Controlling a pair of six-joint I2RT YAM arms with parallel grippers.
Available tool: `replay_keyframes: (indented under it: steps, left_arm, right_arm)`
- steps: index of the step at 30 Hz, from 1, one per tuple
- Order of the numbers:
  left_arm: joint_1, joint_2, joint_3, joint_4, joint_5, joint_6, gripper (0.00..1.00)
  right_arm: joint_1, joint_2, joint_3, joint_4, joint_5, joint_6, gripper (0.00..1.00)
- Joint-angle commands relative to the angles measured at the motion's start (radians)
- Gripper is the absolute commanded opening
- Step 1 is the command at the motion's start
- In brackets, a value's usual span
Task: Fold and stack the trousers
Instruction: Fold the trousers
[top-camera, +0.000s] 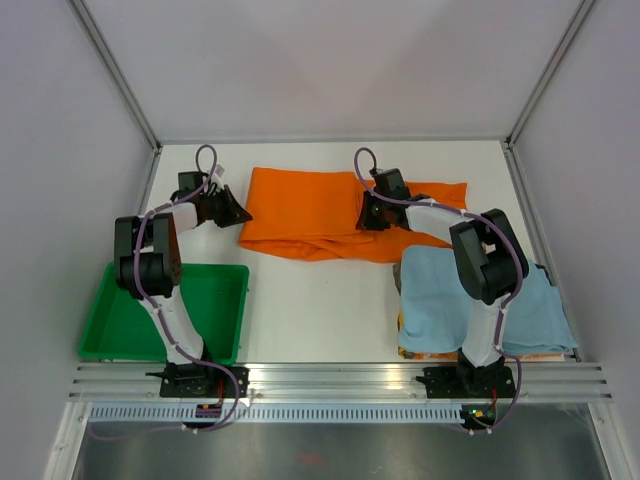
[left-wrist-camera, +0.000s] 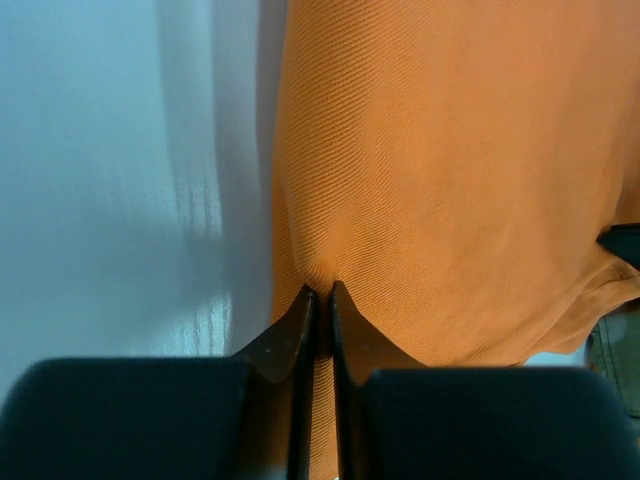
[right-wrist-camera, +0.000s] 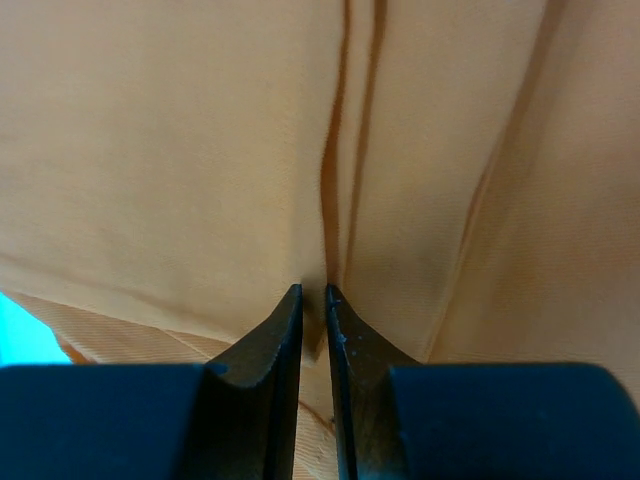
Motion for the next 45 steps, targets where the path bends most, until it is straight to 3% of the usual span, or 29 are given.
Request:
replay_keyframes:
  steps: [1, 7, 13, 19, 22, 28, 33, 35, 39, 45]
  left_arm:
    - [-0.013, 0.005, 0.037, 0.008, 0.039, 0.030, 0.02]
    - [-0.013, -0.176, 0.070, -0.085, -0.123, 0.047, 0.02]
    - [-0.024, -0.346, 0.204, -0.193, -0.099, 0.035, 0.02]
    - [-0.059, -0.452, 0.308, -0.250, -0.162, -0.005, 0.02]
    - [-0.059, -0.451, 0.395, -0.302, -0.175, -0.005, 0.02]
    - [-0.085, -0.467, 0.426, -0.270, -0.207, -0.057, 0.02]
    - [-0.185, -0.429, 0.521, -0.274, -0.252, -0.088, 0.02]
    - [-0.234, -0.399, 0.559, -0.300, -0.276, -0.077, 0.02]
    - [-0.317, -0.305, 0.706, -0.392, -0.342, -0.024, 0.02]
    - [-0.469, -0.198, 0.754, -0.351, -0.435, 0.002, 0.02]
  right_arm:
    - [0.000, -0.017, -0.028, -0.022, 0.043, 0.001, 0.20]
    - [0.002, -0.026, -0.109, 0.018, 0.050, 0.006, 0.20]
    - [0.070, 0.037, -0.058, 0.061, 0.035, 0.046, 0.18]
    - [0.106, 0.143, 0.001, 0.177, 0.020, 0.124, 0.15]
    - [0.141, 0.216, 0.096, 0.190, -0.006, 0.148, 0.15]
    - [0.234, 0.368, 0.349, 0.199, -0.025, 0.214, 0.14]
    - [0.233, 0.402, 0.498, 0.118, -0.045, 0.222, 0.15]
    - [0.194, 0.317, 0.464, 0.090, -0.048, 0.207, 0.18]
    - [0.004, 0.122, 0.370, 0.052, -0.095, 0.141, 0.47]
    - [-0.229, -0.075, 0.413, -0.242, -0.065, -0.055, 0.60]
